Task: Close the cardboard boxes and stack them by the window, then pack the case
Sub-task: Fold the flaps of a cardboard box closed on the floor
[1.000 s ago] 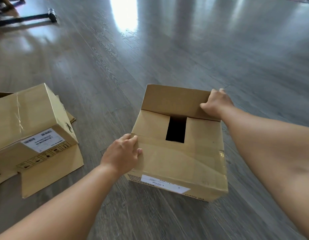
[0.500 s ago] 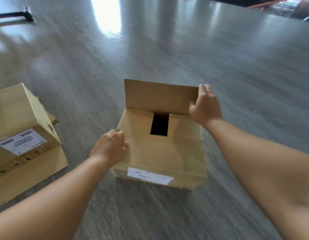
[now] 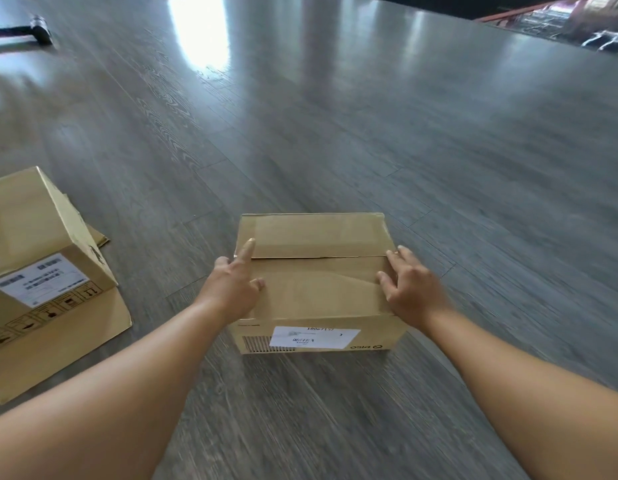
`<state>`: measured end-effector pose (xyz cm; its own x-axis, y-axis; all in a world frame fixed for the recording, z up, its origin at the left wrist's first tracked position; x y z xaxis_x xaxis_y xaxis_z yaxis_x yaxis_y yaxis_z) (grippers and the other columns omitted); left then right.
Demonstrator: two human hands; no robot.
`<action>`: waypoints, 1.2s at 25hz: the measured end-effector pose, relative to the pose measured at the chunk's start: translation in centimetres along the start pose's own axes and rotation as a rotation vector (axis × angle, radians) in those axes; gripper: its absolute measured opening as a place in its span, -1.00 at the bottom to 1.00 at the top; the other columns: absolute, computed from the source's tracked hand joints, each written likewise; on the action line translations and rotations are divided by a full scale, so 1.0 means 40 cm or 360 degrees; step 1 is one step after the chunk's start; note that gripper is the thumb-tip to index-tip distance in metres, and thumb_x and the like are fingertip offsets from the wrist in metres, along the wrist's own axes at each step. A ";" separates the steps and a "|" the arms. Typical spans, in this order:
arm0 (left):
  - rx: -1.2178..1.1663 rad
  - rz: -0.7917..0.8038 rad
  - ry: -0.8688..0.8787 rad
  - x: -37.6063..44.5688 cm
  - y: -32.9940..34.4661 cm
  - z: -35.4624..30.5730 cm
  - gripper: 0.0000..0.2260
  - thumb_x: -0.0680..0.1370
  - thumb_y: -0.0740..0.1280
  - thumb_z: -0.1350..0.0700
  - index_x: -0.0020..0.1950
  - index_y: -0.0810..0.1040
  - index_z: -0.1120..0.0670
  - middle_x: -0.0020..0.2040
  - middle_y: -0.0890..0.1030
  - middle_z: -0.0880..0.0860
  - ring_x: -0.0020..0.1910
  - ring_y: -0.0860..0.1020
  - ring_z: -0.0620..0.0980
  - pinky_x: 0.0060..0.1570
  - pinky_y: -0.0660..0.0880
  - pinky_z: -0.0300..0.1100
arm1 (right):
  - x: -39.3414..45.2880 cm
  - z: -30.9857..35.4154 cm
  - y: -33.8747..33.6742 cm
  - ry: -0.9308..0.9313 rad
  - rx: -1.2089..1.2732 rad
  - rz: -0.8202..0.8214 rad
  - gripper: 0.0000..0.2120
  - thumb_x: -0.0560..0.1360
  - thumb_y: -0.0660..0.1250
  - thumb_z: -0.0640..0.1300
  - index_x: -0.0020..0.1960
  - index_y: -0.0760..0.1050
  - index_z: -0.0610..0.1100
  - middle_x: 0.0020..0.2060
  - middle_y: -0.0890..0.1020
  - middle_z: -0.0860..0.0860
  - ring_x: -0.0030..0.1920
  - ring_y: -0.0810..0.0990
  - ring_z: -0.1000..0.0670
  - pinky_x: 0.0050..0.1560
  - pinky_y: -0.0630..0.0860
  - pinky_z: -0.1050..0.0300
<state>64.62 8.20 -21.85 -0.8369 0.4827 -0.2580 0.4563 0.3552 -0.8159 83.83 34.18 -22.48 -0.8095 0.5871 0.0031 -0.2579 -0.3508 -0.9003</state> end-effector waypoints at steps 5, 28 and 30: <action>-0.0005 0.0002 0.0104 0.041 0.006 -0.019 -0.56 0.57 0.33 0.08 0.45 0.39 0.02 0.35 0.41 0.12 0.31 0.43 0.12 0.14 0.30 -0.17 | 0.012 -0.013 0.023 0.0157 0.0176 0.0173 -0.41 0.67 0.16 0.05 0.63 0.10 -0.05 0.61 0.11 -0.16 0.57 0.16 -0.18 0.51 0.13 -0.05; -0.0309 -0.0677 -0.0619 -0.554 -0.846 0.204 -0.45 0.38 0.38 0.13 0.40 0.53 0.06 0.26 0.63 0.08 0.23 0.57 0.11 0.06 0.41 -0.26 | -0.087 0.937 -0.348 -0.0536 0.0043 0.0389 -0.57 0.61 0.22 0.03 0.44 0.35 -0.06 0.20 0.50 -0.14 0.20 0.52 -0.24 0.12 0.45 -0.04; -0.0349 -0.0769 -0.0810 -0.731 -0.991 0.230 -0.39 0.36 0.38 0.11 0.44 0.49 0.06 0.31 0.60 0.10 0.28 0.56 0.11 0.14 0.42 -0.25 | -0.170 1.103 -0.433 -0.0722 0.0030 0.0498 -0.54 0.60 0.23 0.05 0.47 0.34 -0.01 0.15 0.51 -0.11 0.16 0.54 -0.20 0.11 0.48 -0.03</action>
<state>68.24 -27.36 13.28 -0.9723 -0.1810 -0.1476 0.0063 0.6117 -0.7911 70.54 4.08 12.30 -0.9941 0.0811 -0.0723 0.0254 -0.4733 -0.8805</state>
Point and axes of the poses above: each hand's wrist, its own x-axis towards the middle knuckle, its own y-axis out of the palm, z = x × y, the point moved 6 cm from there along x, towards the middle knuckle
